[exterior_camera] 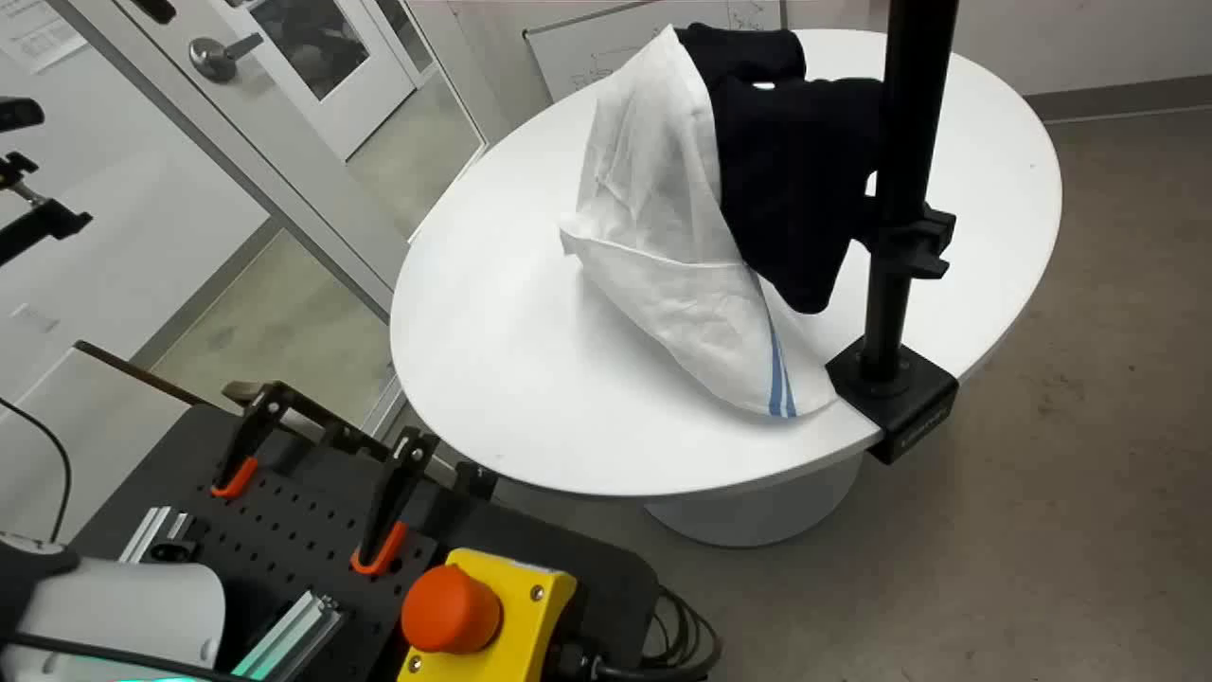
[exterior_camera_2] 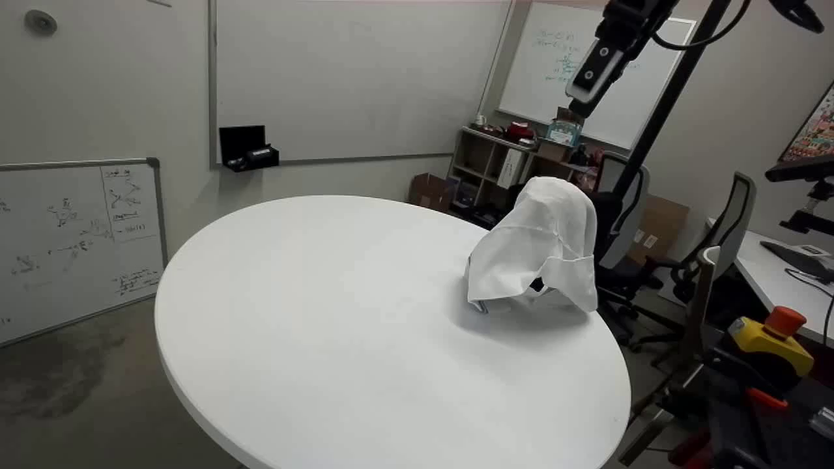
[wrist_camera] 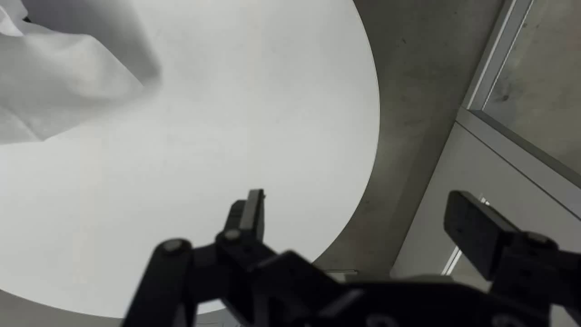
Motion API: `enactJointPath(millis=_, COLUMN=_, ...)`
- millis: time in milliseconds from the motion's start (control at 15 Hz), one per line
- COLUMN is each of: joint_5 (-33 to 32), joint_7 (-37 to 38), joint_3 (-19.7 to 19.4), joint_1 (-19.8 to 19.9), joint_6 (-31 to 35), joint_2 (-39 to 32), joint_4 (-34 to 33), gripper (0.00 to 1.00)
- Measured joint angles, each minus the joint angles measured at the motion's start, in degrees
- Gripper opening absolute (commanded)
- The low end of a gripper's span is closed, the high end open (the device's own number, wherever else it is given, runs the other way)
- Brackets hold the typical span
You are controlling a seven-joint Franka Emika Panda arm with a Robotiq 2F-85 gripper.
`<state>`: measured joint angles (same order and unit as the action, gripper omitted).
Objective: Put the towels on the table
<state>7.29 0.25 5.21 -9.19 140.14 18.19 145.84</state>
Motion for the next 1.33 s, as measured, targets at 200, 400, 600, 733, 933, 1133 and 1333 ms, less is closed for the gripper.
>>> enactJointPath(millis=200, joint_5=0.0, joint_7=0.0, joint_3=0.0, joint_1=0.0, joint_6=0.0, joint_2=0.0, joint_4=0.0, gripper=1.0)
enactJointPath(millis=400, joint_5=0.0, joint_7=0.0, joint_3=0.0, joint_1=0.0, joint_6=0.0, joint_2=0.0, joint_4=0.0, gripper=1.0)
enactJointPath(millis=600, joint_5=0.0, joint_7=0.0, joint_3=0.0, joint_1=0.0, joint_6=0.0, joint_2=0.0, joint_4=0.0, gripper=1.0)
enactJointPath(millis=733, joint_5=-0.2, joint_7=0.0, joint_3=0.0, joint_1=0.1, joint_6=0.0, joint_2=0.0, joint_4=0.0, gripper=1.0)
enactJointPath(millis=933, joint_5=-2.3, joint_7=1.2, joint_3=0.0, joint_1=2.0, joint_6=0.1, joint_2=0.0, joint_4=0.2, gripper=1.0)
enactJointPath(millis=1133, joint_5=-7.7, joint_7=4.6, joint_3=-0.1, joint_1=6.1, joint_6=2.3, joint_2=0.0, joint_4=0.2, gripper=1.0)
enactJointPath(millis=1333, joint_5=-13.6, joint_7=9.0, joint_3=-0.4, joint_1=11.5, joint_6=4.6, joint_2=-0.1, joint_4=-0.1, gripper=1.0)
